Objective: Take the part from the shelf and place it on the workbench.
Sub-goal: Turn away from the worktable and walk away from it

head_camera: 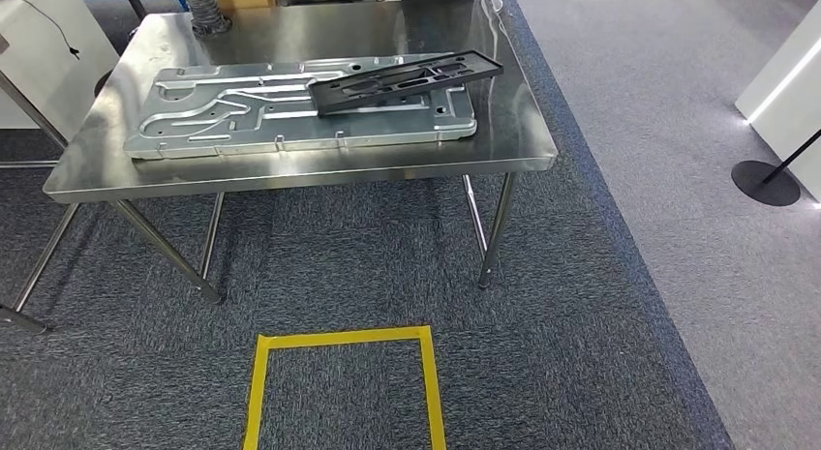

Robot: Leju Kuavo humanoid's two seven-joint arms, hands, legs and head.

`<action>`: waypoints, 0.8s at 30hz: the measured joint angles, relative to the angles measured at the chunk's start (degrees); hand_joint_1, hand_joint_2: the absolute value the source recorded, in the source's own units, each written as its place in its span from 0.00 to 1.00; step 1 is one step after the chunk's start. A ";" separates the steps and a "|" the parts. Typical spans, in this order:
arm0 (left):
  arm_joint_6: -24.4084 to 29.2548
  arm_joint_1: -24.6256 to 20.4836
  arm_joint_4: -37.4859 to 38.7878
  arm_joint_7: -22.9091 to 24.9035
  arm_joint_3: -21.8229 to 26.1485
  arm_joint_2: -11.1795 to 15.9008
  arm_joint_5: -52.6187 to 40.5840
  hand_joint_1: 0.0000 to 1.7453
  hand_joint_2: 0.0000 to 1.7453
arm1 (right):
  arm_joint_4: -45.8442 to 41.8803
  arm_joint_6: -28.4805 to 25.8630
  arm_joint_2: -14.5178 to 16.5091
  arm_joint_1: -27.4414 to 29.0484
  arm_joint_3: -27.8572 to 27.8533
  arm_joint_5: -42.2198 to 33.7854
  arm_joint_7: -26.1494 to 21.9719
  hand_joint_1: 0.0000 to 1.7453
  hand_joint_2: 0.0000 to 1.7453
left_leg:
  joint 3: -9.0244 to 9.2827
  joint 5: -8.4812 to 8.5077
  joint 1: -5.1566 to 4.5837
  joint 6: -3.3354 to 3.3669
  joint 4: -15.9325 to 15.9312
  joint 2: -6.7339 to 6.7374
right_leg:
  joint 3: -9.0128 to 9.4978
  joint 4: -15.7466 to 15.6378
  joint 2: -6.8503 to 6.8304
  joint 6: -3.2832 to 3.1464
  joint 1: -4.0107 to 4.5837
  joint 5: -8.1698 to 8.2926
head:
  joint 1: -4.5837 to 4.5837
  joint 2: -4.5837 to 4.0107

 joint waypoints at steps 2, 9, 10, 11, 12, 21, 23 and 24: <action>0.00 0.08 0.00 0.03 0.00 0.00 0.02 0.00 0.00 | 0.01 0.00 0.08 0.02 0.06 0.05 -0.03 0.00 1.00 | 1.25 2.49 0.49 -0.45 -2.29 0.01 | -0.08 0.29 0.05 0.23 -0.17 -0.04 | -0.01 0.00; -0.01 0.02 0.00 0.04 0.01 0.01 0.17 0.00 0.00 | 0.01 0.00 0.27 -0.11 0.12 0.25 -0.20 0.00 1.00 | 6.53 7.16 0.36 1.25 -14.72 -0.18 | -0.75 1.36 0.15 2.80 -0.30 -0.22 | 0.02 0.01; -0.06 0.06 0.00 0.01 0.02 0.01 0.31 0.00 0.00 | 0.01 -0.01 0.27 -0.10 0.14 0.38 -0.22 0.00 1.00 | 6.52 7.36 0.36 1.72 -14.87 -0.16 | -1.05 2.03 0.16 3.09 -0.40 -0.79 | 0.02 0.01; -0.11 0.07 0.00 -0.03 0.02 0.01 0.45 0.00 0.00 | 0.01 -0.02 0.31 -0.09 0.18 0.51 -0.23 0.00 1.00 | 6.50 7.60 0.35 2.15 -15.04 -0.11 | -1.79 3.72 0.18 3.28 -0.49 -1.99 | 0.02 0.00; -0.16 0.07 0.00 -0.03 0.02 0.01 0.56 0.00 0.00 | 0.01 -0.03 0.35 -0.06 0.23 0.64 -0.23 0.00 1.00 | 6.43 7.78 0.30 2.47 -15.12 -0.05 | -3.07 6.56 0.20 3.39 -0.54 -3.75 | 0.02 0.00; -0.24 0.38 0.00 0.47 0.04 -0.02 1.18 0.00 0.00 | 0.02 -0.05 0.43 0.16 0.90 1.78 -1.27 0.00 1.00 | 5.78 8.02 -1.13 2.74 -14.81 -0.03 | -0.73 2.58 0.09 1.18 0.63 -1.09 | 0.01 0.01; -0.15 0.37 0.00 -0.15 0.11 -0.01 1.60 0.00 0.00 | 0.02 0.04 0.44 0.19 1.21 2.19 -1.58 0.00 1.00 | 5.66 8.11 -1.13 2.25 -14.82 0.08 | -0.48 1.50 0.02 0.92 0.84 -0.95 | 0.01 0.01; -0.08 0.38 0.00 -0.45 0.15 0.01 1.75 0.00 0.00 | 0.03 0.10 0.52 0.24 1.34 2.35 -1.64 0.00 1.00 | 5.62 8.04 -1.08 1.93 -14.68 0.12 | -0.42 1.21 0.01 0.71 0.71 -0.72 | 0.01 0.01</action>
